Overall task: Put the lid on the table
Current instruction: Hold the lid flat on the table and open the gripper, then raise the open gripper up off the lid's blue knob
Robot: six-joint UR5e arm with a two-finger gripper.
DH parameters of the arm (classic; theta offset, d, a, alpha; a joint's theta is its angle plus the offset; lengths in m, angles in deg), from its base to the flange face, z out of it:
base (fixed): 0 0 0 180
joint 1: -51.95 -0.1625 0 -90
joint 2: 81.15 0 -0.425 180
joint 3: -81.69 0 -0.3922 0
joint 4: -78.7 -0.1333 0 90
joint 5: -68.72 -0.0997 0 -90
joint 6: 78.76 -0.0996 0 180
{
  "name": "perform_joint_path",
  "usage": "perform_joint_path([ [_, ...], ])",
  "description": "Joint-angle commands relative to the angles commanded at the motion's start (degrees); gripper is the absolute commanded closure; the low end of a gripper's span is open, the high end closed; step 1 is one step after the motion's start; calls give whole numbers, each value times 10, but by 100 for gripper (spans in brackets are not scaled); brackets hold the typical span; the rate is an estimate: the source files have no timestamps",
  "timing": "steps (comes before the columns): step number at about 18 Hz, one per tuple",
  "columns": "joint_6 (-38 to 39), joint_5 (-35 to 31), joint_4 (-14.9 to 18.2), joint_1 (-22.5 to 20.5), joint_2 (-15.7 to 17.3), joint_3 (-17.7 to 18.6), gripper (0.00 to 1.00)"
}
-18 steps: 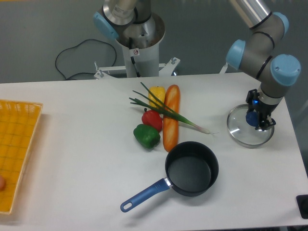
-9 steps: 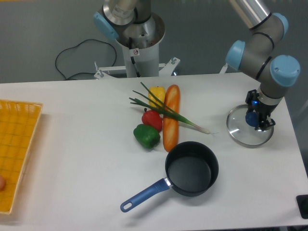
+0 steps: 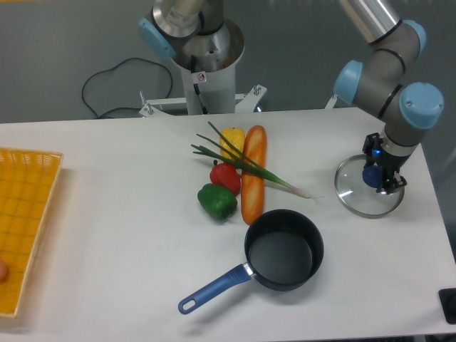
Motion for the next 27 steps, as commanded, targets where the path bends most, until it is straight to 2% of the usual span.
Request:
perform_joint_path([
  [4,0,0,0,0,-1,0,54],
  [12,0,0,0,-1,-1,0,34],
  [15,1,0,0,-1,0,0,23],
  [17,2,0,0,0,0,0,20],
  [21,2,-1,0,0,0,-1,2],
  [27,8,0,1,1,10,-4,0],
])
